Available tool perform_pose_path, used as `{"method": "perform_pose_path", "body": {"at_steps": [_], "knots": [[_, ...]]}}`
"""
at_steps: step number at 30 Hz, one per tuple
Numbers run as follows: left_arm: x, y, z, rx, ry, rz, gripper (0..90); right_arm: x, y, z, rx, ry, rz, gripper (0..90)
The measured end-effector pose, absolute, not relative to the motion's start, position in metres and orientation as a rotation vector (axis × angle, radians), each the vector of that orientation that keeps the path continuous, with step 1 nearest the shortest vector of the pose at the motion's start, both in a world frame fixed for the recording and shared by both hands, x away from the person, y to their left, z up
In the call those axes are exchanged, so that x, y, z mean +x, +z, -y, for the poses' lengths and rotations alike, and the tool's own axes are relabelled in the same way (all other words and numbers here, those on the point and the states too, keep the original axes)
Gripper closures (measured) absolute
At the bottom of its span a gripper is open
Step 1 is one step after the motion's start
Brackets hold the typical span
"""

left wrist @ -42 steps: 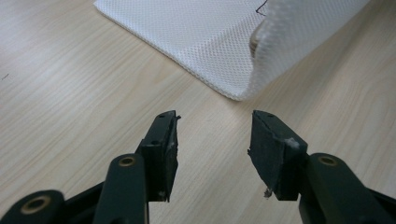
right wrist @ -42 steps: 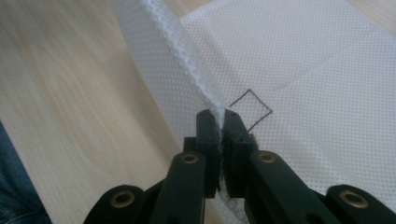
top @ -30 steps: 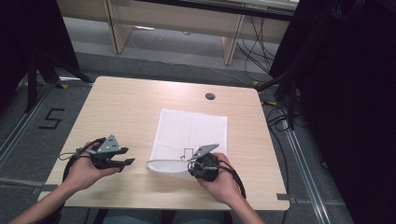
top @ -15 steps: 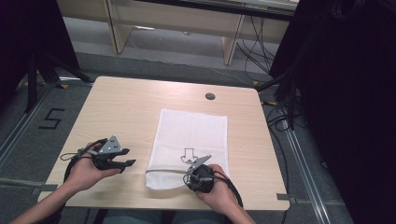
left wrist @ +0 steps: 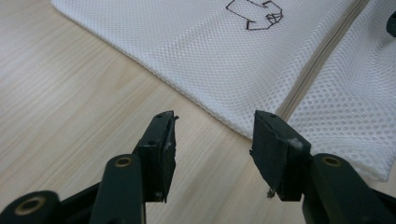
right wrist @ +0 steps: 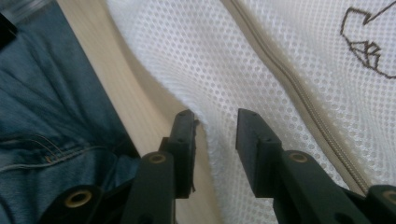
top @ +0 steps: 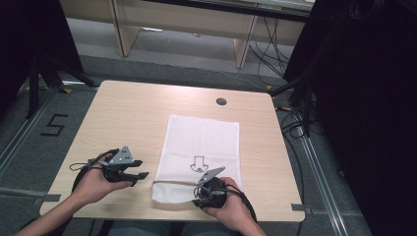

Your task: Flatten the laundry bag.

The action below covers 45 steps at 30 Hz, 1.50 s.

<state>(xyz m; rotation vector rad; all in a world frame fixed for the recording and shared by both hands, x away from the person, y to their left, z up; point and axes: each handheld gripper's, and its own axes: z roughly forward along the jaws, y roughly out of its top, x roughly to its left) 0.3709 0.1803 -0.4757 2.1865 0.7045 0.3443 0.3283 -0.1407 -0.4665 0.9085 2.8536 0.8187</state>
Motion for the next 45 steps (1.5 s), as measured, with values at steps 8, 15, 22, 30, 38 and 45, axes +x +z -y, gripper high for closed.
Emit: {"method": "perform_pose_path", "body": {"at_steps": [8,15,22,30,38,45], "knots": [[0.368,-0.478,-0.159,2.154,0.226,-0.667,47.5,0.333,-0.437,0.164,0.998,0.988,-2.704,66.1],[0.372,-0.481,-0.138,2.231,0.18,-0.608,63.0,0.361,-0.443,0.212,1.3,0.812,-2.596,86.9],[0.383,-0.488,-0.123,2.343,0.152,-0.595,76.8,0.369,-0.461,0.235,1.479,0.6,-2.619,90.0],[0.385,-0.496,-0.118,2.437,0.141,-0.603,79.8,0.371,-0.474,0.231,1.516,0.46,-2.637,90.0],[0.375,-0.496,-0.126,2.477,0.139,-0.632,79.5,0.374,-0.476,0.22,1.477,0.479,-2.649,90.0],[0.371,-0.494,-0.15,2.495,0.153,-0.693,79.1,0.375,-0.477,0.197,1.404,0.512,-2.699,90.0]]}}
